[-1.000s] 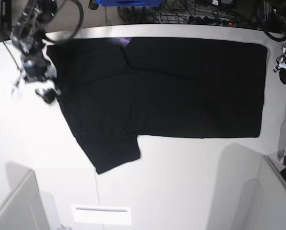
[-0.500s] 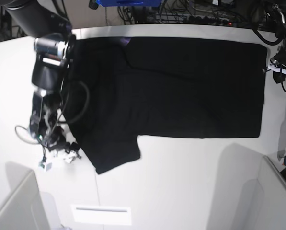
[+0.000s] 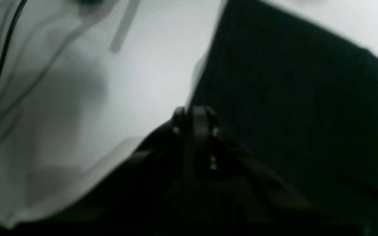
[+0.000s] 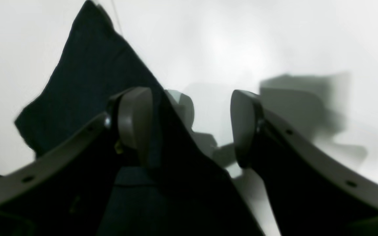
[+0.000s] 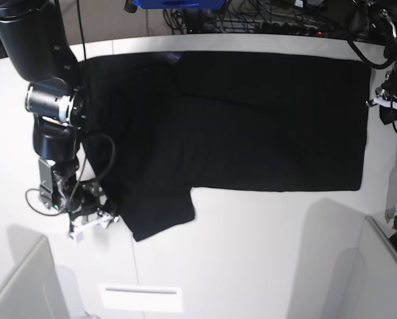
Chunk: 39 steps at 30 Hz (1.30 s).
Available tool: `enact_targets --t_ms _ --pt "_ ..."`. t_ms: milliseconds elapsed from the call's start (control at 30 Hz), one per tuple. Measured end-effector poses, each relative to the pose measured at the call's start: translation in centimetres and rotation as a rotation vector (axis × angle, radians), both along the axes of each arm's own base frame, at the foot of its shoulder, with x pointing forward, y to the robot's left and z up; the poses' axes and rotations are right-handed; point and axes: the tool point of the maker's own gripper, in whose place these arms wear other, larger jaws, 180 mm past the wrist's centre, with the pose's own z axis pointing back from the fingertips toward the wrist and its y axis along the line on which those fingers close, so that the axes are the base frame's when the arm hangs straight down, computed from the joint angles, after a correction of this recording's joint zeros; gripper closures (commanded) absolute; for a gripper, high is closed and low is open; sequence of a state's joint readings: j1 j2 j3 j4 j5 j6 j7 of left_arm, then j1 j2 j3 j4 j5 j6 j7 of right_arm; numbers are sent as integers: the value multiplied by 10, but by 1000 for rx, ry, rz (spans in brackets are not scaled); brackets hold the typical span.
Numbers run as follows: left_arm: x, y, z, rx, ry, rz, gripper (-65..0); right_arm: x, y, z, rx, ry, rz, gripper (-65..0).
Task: Fold the T-shirt properly
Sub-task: 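Grasp the hem corners with both grippers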
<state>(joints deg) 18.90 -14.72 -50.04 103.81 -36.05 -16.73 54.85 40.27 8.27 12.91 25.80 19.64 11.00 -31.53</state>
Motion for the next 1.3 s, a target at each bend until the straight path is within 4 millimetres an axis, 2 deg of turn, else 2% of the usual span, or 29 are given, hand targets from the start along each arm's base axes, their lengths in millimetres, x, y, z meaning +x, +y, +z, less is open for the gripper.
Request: enact_targets --t_ms 167,233,333,400,433,500,633,733,933,1200,1300 --pt "-2 0 -2 1 11 0 -260 -2 21 -6 -13 -24 52 -356" --pt "5 -1 2 -5 -10 0 -326 -3 24 -7 -12 -38 52 -354" --pt "12 2 0 -24 -28 6 -375 -5 25 -7 -18 -54 56 -354" --pt "10 5 -12 -52 -4 24 -385 -6 27 -7 -18 -62 58 -336" --pt "9 7 -19 -70 11 43 -385 -7 28 -8 -18 -56 62 -305" --pt "13 12 -29 -99 24 62 -385 -8 29 -9 -19 -52 66 -215" --pt "42 21 -30 -86 39 25 -383 -11 24 -11 -23 -38 65 -12" --pt "69 19 -29 -41 57 -14 -383 -11 23 -12 -21 -49 54 0" --pt "112 23 -47 42 180 -27 -388 -10 24 -12 -19 -52 53 0" --pt "167 2 -68 -31 180 -68 -383 -10 26 -12 -16 -53 53 0" --pt "179 -2 -77 -29 174 -91 -388 -10 27 -12 -15 -54 55 0"
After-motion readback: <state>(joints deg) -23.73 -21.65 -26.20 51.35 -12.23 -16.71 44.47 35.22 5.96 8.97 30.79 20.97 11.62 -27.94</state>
